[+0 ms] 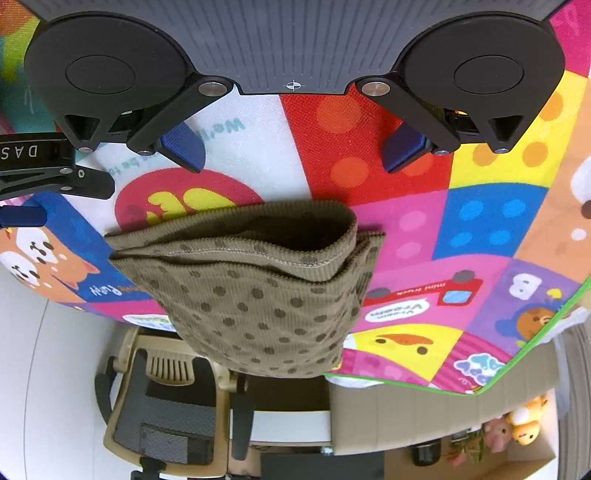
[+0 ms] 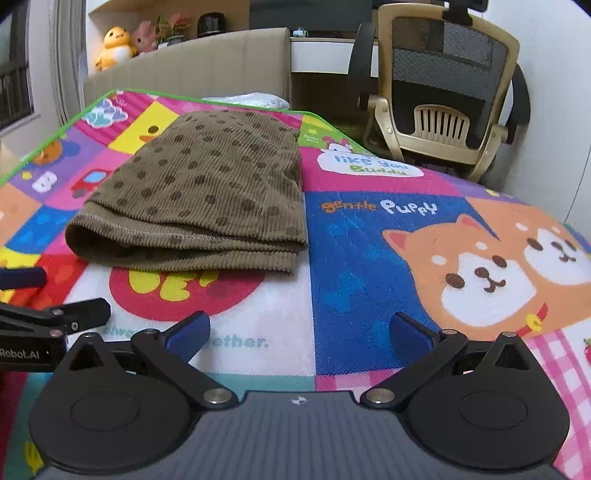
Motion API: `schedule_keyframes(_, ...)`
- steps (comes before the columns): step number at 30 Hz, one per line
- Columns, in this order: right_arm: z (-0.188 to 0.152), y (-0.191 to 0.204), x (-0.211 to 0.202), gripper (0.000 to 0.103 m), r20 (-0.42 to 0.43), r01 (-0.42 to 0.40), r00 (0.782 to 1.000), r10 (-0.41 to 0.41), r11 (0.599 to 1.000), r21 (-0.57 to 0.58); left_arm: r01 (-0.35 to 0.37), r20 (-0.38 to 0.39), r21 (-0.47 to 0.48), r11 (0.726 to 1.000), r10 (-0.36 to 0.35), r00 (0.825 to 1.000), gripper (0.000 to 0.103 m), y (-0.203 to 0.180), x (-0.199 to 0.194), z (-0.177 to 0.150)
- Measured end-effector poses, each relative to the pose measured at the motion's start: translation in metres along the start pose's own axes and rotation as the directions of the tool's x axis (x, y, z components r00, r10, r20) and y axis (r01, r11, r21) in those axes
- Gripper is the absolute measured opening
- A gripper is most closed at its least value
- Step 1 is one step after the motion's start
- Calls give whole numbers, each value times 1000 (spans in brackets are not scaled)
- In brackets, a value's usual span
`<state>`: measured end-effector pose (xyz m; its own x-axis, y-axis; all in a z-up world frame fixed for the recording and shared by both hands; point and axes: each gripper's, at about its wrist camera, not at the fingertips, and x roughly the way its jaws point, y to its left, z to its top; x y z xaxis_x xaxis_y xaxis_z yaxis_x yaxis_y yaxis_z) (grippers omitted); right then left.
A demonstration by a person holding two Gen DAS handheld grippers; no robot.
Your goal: Fold clothes
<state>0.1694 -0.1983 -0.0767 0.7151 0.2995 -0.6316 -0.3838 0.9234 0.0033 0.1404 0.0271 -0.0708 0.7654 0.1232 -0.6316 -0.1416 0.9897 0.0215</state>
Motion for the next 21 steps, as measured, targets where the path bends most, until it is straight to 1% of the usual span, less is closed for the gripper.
schedule_keyframes(21, 0, -1, 1, 103, -1, -6, 1000, 6, 1000, 5, 1, -2, -7, 1000, -1, 1000, 103, 1, -1, 0)
